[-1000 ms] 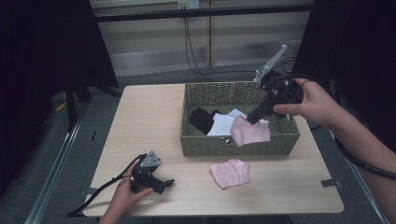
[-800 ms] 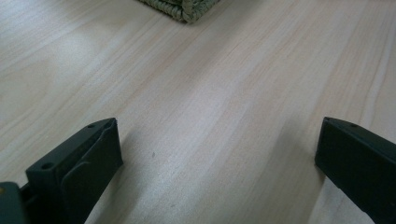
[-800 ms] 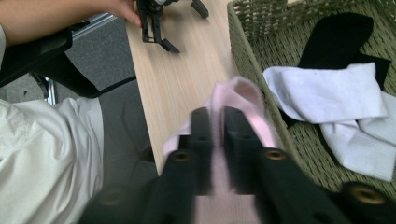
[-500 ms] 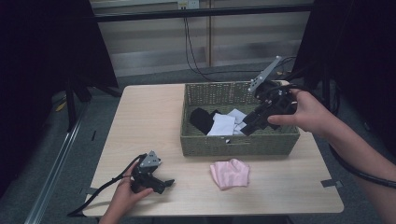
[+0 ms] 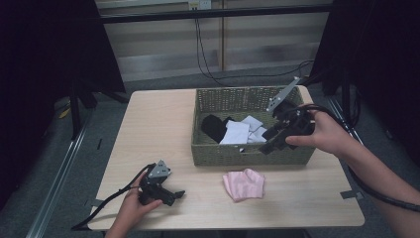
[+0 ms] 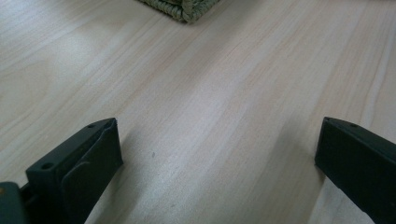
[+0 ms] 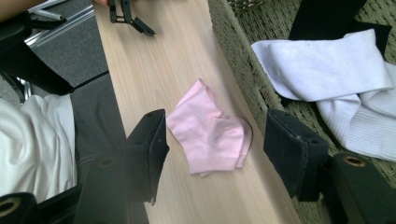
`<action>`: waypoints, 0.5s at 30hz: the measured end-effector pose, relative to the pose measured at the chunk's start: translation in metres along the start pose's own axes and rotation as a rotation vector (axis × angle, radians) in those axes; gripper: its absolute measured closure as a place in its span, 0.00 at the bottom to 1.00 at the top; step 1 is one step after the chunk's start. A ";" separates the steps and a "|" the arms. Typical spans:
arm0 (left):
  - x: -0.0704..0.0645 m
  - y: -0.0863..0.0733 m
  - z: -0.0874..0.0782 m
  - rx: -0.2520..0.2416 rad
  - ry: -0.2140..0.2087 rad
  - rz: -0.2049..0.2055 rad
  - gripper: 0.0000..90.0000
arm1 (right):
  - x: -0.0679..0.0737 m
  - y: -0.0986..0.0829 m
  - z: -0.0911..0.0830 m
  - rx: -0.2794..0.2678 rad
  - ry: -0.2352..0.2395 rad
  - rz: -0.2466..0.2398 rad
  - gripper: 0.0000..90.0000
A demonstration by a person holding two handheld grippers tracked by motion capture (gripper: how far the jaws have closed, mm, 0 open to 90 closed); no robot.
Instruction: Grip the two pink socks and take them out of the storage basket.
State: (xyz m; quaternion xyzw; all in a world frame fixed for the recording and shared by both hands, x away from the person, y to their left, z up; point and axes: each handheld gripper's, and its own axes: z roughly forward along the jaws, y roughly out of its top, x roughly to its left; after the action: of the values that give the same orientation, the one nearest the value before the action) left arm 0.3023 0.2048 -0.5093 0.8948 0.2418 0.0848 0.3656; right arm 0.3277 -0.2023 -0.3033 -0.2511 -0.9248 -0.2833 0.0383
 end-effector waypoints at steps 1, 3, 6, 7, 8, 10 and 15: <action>0.000 0.000 0.000 0.001 0.000 0.002 0.00 | 0.000 -0.002 0.002 -0.001 -0.007 0.000 0.43; 0.000 0.000 0.000 0.002 0.000 0.002 0.00 | -0.001 -0.006 0.006 -0.003 -0.007 -0.002 0.42; 0.000 0.000 0.000 0.003 -0.002 -0.001 0.00 | -0.002 -0.010 0.014 -0.001 -0.014 -0.004 0.41; 0.000 0.000 0.000 -0.002 -0.003 0.002 0.00 | -0.003 -0.012 0.016 0.002 -0.017 -0.006 0.41; 0.000 0.000 0.000 -0.001 -0.003 0.002 0.00 | -0.003 -0.013 0.019 0.000 -0.011 -0.005 0.41; 0.000 0.000 0.000 -0.002 -0.001 0.005 0.00 | -0.004 -0.016 0.025 0.000 -0.004 -0.004 0.40; 0.000 0.000 0.000 0.000 0.000 0.004 0.00 | -0.005 -0.023 0.040 0.009 0.005 -0.003 0.40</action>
State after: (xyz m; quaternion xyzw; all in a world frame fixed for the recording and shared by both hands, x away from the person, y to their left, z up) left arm 0.3026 0.2049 -0.5093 0.8953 0.2397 0.0855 0.3656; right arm 0.3233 -0.1993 -0.3496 -0.2488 -0.9264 -0.2797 0.0414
